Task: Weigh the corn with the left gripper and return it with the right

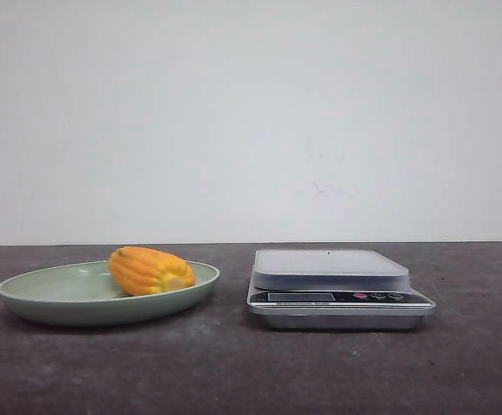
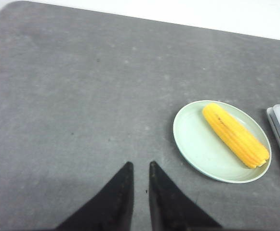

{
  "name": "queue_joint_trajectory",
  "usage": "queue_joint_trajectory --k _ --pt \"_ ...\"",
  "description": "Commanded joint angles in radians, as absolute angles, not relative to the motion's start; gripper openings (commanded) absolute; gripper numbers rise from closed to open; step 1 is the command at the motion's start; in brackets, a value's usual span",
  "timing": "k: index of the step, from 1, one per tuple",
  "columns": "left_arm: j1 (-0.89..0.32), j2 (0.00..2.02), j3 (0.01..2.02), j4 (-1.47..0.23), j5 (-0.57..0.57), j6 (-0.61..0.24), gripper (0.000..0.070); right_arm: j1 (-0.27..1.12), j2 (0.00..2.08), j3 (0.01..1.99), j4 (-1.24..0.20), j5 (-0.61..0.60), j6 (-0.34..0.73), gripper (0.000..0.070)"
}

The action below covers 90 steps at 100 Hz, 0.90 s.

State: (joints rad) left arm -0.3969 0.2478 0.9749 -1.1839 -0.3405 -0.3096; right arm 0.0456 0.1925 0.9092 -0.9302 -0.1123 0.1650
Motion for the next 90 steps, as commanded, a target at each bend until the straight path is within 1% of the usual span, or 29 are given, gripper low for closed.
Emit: queue_joint_trajectory --k 1,72,80,90 --pt "-0.4 0.248 0.988 -1.174 -0.34 -0.304 0.0014 0.046 0.199 0.917 -0.921 -0.11 0.176 0.001" --pt "-0.392 0.244 0.985 -1.182 -0.342 -0.304 0.0016 0.046 0.199 0.917 -0.916 -0.105 0.176 0.001" --pt "-0.365 0.241 0.946 -1.085 -0.349 -0.289 0.0016 0.046 0.199 0.917 -0.916 -0.105 0.176 0.001" --pt "-0.305 0.221 0.826 -0.842 -0.342 -0.24 0.0016 0.046 0.199 0.917 -0.916 -0.105 0.176 0.001"
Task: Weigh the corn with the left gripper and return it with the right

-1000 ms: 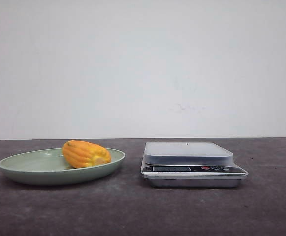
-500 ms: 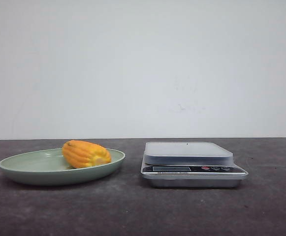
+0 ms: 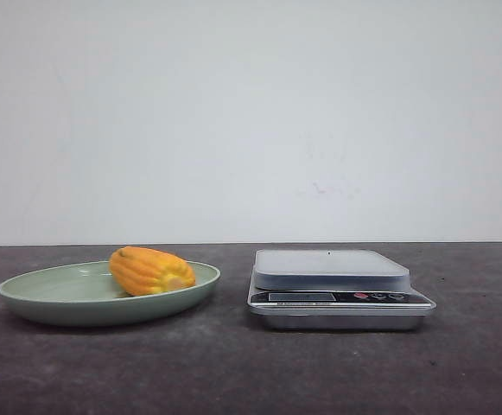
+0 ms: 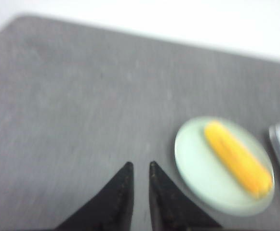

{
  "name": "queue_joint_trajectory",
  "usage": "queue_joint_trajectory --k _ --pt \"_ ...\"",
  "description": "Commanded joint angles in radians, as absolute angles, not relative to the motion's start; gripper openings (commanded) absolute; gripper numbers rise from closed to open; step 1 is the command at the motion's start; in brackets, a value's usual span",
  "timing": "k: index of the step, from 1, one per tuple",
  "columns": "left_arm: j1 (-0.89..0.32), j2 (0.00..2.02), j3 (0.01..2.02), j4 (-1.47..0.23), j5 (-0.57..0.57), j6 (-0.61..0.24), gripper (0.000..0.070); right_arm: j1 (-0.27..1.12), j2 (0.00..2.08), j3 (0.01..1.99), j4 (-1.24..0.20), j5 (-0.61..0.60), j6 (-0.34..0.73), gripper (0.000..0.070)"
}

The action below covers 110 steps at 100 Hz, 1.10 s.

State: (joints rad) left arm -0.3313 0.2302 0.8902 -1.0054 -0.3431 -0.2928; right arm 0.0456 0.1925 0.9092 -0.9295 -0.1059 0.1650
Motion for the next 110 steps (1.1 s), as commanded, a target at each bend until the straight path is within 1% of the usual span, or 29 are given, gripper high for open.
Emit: queue_joint_trajectory --k 1,7,11,16,22,34,42,57,72,83,99,110 --pt "-0.299 0.217 0.81 -0.814 -0.339 -0.233 0.0016 0.046 0.199 0.917 -0.916 -0.105 0.176 0.001" --pt "-0.257 0.195 0.706 -0.646 -0.297 -0.202 0.0016 0.046 0.199 0.917 -0.916 -0.105 0.176 0.001" --pt "-0.228 0.177 0.634 -0.543 -0.247 -0.191 0.0016 0.046 0.199 0.917 -0.916 -0.105 0.176 0.001" --pt "-0.197 0.154 0.546 -0.435 -0.188 -0.183 0.0016 0.046 0.199 0.917 -0.916 -0.105 0.176 0.001" --pt "-0.166 0.13 0.445 -0.323 -0.145 -0.18 0.0016 0.046 0.199 0.917 -0.916 -0.105 0.176 0.0011" --pt "-0.121 0.089 0.258 -0.137 -0.084 -0.179 0.0016 0.046 0.199 0.917 -0.916 -0.105 0.176 0.001" --pt "-0.096 0.058 0.157 -0.064 -0.07 -0.181 0.0016 0.046 0.199 0.917 -0.916 -0.105 0.176 0.001" --pt "-0.054 0.002 0.058 -0.038 -0.066 -0.181 0.0016 0.046 0.199 0.917 -0.916 -0.105 0.176 0.0011" --pt "-0.008 0.003 0.035 -0.047 -0.017 -0.165 0.0016 0.046 0.199 0.917 -0.916 -0.105 0.176 0.001" --pt "0.005 0.003 0.014 -0.057 -0.015 -0.148 0.0016 0.046 0.199 0.917 -0.916 -0.105 0.176 0.001" --pt "0.005 0.003 0.013 -0.118 -0.015 -0.118 0.0016 0.046 0.199 0.917 -0.916 -0.105 0.176 0.001" --pt "0.005 0.003 0.013 -0.166 -0.015 -0.12 0.0016 0.046 0.199 0.917 -0.916 -0.105 0.176 0.001"
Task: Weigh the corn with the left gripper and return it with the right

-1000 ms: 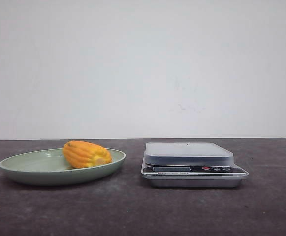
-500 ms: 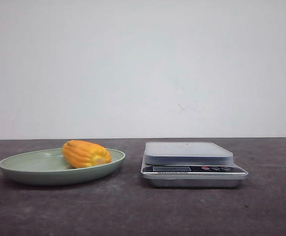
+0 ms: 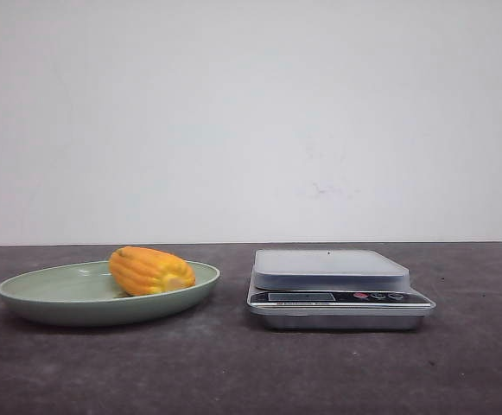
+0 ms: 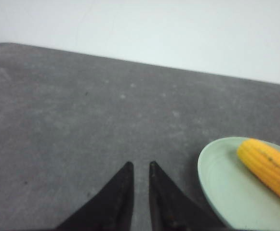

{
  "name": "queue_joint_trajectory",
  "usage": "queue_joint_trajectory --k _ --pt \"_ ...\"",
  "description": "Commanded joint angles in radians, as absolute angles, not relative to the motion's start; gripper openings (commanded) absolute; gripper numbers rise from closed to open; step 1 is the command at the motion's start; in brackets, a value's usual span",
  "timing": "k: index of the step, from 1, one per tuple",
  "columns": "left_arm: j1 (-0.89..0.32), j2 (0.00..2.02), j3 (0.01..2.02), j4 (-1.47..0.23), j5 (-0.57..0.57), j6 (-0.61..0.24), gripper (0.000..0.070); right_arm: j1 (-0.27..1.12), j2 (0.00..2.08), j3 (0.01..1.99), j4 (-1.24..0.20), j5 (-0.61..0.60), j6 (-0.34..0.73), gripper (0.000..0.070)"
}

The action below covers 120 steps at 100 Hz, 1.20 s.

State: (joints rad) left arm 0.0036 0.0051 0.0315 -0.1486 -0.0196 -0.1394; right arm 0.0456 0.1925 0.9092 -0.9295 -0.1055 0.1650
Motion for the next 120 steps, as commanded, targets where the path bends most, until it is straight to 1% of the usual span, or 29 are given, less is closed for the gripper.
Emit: queue_joint_trajectory --k 1,9,80,89,97,103,120 --pt "0.005 0.003 0.013 -0.17 -0.015 -0.12 0.0016 0.046 0.199 0.917 -0.916 -0.105 0.176 0.001" --pt "0.005 0.003 0.014 -0.189 -0.015 -0.12 0.0016 0.046 0.199 0.917 -0.916 -0.105 0.176 0.001" --pt "0.005 0.003 0.014 -0.187 -0.015 -0.12 0.0016 0.05 0.199 0.917 -0.916 -0.105 0.175 0.001" --pt "0.005 0.003 0.014 -0.187 -0.015 -0.12 0.0016 0.049 0.199 0.916 -0.908 -0.097 0.093 0.001" --pt "0.005 0.003 0.014 -0.187 -0.015 -0.12 0.0016 0.041 0.191 0.898 -0.845 -0.088 0.048 0.001" --pt "0.005 0.003 0.014 -0.187 -0.015 -0.12 0.0016 0.034 0.172 0.854 -0.757 -0.089 0.033 0.001" --pt "0.005 0.003 0.014 -0.187 -0.015 -0.12 0.0016 0.017 0.078 0.606 -0.483 -0.077 0.01 0.001"
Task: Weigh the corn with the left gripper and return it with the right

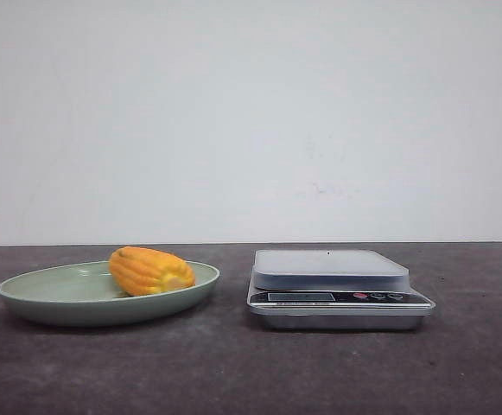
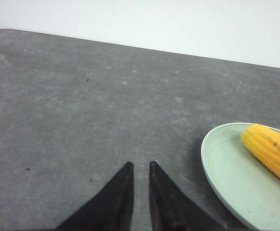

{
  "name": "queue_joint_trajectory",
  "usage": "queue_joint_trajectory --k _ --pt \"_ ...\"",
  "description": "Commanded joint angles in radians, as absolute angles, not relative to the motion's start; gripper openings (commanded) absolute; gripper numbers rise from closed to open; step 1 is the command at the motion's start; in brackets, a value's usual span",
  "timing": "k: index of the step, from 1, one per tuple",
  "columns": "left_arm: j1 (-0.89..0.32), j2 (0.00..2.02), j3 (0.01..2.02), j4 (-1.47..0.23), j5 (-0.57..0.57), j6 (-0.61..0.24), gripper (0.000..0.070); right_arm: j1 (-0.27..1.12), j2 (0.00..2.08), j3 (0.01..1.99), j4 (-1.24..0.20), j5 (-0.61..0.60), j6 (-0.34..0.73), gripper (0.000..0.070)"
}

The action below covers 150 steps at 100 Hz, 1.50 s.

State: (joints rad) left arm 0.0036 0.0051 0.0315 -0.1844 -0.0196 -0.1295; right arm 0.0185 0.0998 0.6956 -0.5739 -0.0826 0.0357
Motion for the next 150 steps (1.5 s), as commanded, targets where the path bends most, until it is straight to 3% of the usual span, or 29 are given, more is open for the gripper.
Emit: queue_joint_trajectory --k 1,22,45,71,150 --pt "0.005 0.003 0.014 -0.187 -0.015 -0.12 0.0016 0.017 0.073 0.589 -0.469 -0.078 0.01 0.001" --pt "0.005 0.003 0.014 -0.187 -0.015 -0.12 0.0016 0.017 0.004 0.268 -0.211 -0.077 0.012 0.001" --pt "0.005 0.003 0.014 -0.187 -0.015 -0.12 0.0016 0.017 0.004 0.039 -0.077 -0.07 0.02 0.001" --pt "0.005 0.003 0.014 -0.187 -0.015 -0.12 0.0016 0.015 0.004 0.01 -0.178 -0.046 0.028 0.0011" --pt "0.005 0.003 0.014 -0.187 -0.015 -0.12 0.0016 0.015 0.004 0.01 -0.154 -0.052 0.038 0.0011"
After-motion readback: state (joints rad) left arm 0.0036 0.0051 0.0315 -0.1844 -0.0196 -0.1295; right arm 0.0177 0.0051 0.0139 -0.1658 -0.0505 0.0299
